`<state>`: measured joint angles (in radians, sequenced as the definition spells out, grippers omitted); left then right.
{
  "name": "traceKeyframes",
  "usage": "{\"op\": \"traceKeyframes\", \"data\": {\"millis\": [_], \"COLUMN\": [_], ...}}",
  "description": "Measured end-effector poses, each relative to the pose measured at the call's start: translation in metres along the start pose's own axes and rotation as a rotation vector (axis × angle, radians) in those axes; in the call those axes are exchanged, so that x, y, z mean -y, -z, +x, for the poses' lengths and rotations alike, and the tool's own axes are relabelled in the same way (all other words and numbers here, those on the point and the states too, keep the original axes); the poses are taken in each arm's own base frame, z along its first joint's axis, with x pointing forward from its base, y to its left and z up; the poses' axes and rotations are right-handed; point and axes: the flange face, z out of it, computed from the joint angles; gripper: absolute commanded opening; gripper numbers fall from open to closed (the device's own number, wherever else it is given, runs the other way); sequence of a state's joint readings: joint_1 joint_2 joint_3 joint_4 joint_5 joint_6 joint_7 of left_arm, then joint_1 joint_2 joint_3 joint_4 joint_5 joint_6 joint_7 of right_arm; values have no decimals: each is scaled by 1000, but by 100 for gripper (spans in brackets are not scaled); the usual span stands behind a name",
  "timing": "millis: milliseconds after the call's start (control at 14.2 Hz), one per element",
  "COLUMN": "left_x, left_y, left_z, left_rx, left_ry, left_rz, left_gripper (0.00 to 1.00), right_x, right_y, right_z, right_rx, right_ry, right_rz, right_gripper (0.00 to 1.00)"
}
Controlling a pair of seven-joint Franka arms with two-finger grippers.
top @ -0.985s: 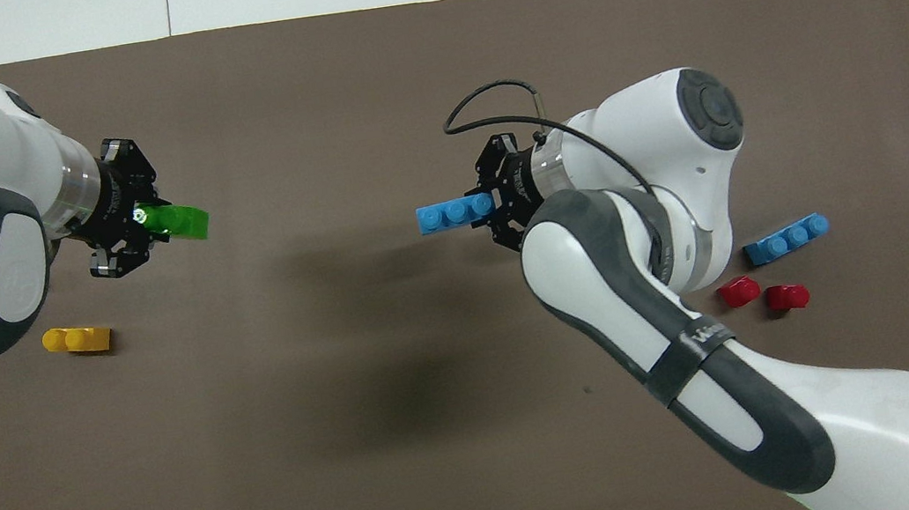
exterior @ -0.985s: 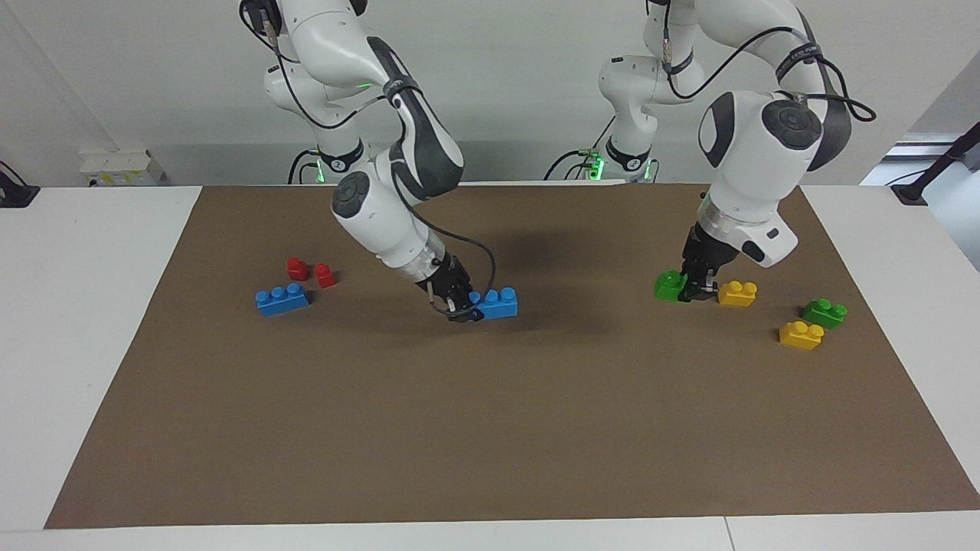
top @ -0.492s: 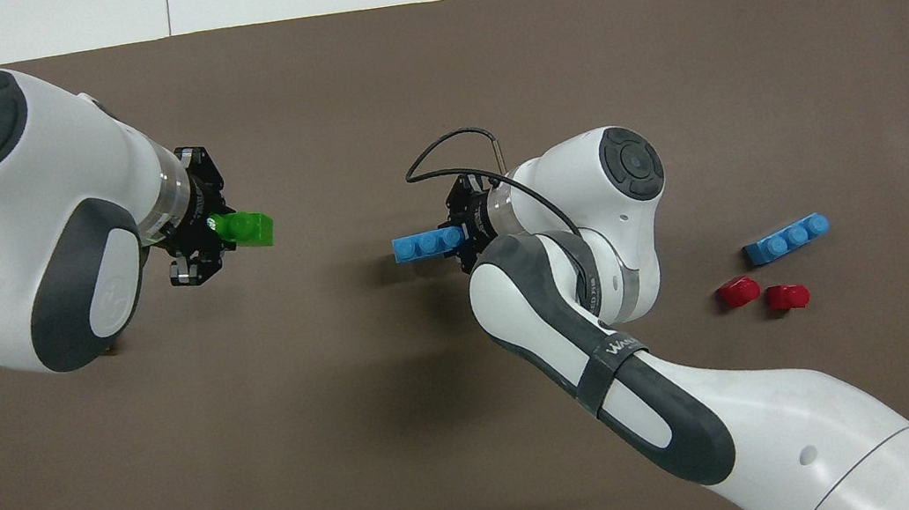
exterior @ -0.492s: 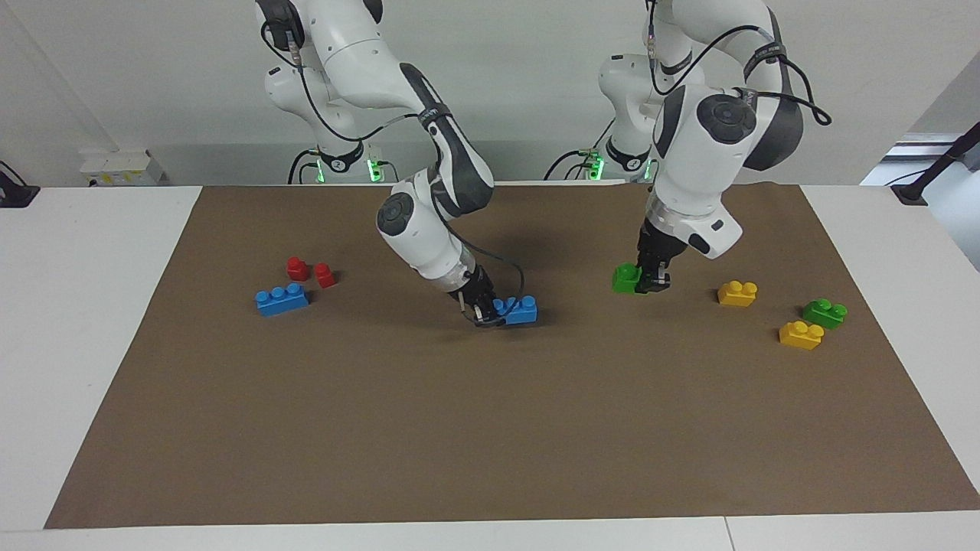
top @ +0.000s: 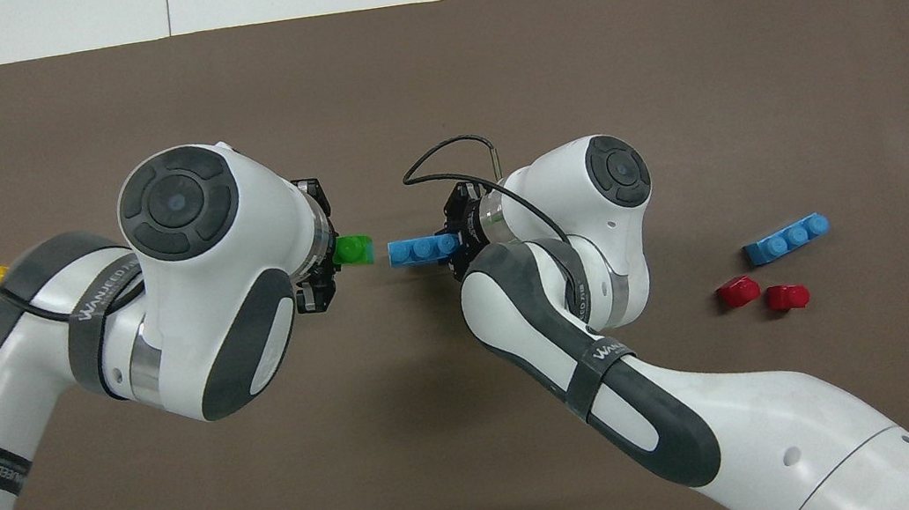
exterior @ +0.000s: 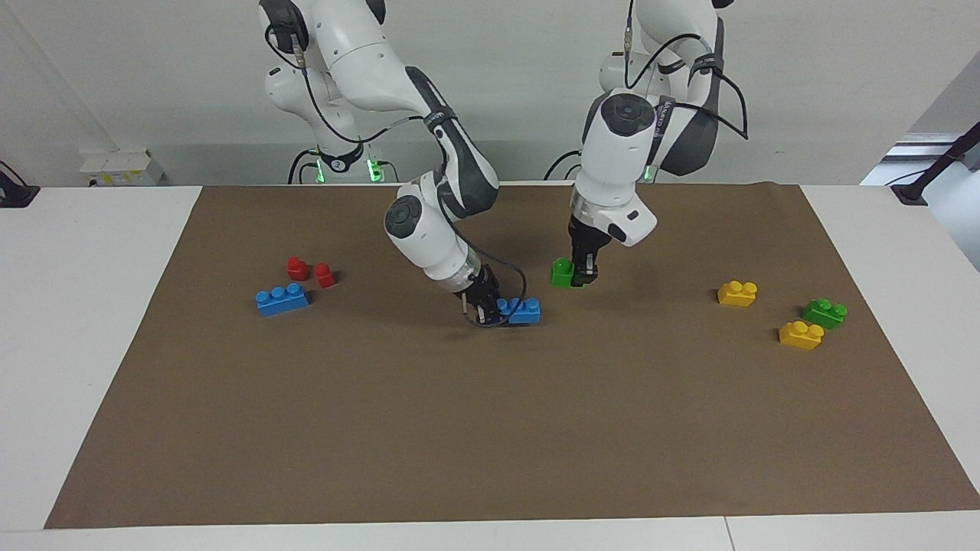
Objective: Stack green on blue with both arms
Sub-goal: 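Press the green brick onto the blue brick held by the right gripper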
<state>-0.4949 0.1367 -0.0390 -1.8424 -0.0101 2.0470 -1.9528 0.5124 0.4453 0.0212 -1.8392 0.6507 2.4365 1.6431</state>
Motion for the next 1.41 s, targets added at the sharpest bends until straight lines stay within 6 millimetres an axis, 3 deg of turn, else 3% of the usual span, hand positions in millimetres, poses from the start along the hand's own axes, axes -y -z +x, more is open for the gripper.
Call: {"op": "traceKeyframes", "data": {"millis": [422, 704, 1055, 1407], "left_x": [10, 13, 6, 7], "left_y": [-26, -51, -85, -94], "left_z": [-26, -40, -44, -51], "left_rx": [-5, -15, -39, -38], "left_ry": [23, 37, 59, 58], "left_rz": [-30, -48, -65, -66], "left_gripper": [0, 0, 0, 0], "right_x": [-4, -5, -6, -6], "right_y": [-21, -23, -23, -23], "right_z": [11, 9, 9, 9], "right_rx": [-22, -22, -23, -23], "right_ry": [-12, -7, -7, -7], "right_rz": [9, 24, 26, 26], "right_gripper": [0, 0, 0, 0]}}
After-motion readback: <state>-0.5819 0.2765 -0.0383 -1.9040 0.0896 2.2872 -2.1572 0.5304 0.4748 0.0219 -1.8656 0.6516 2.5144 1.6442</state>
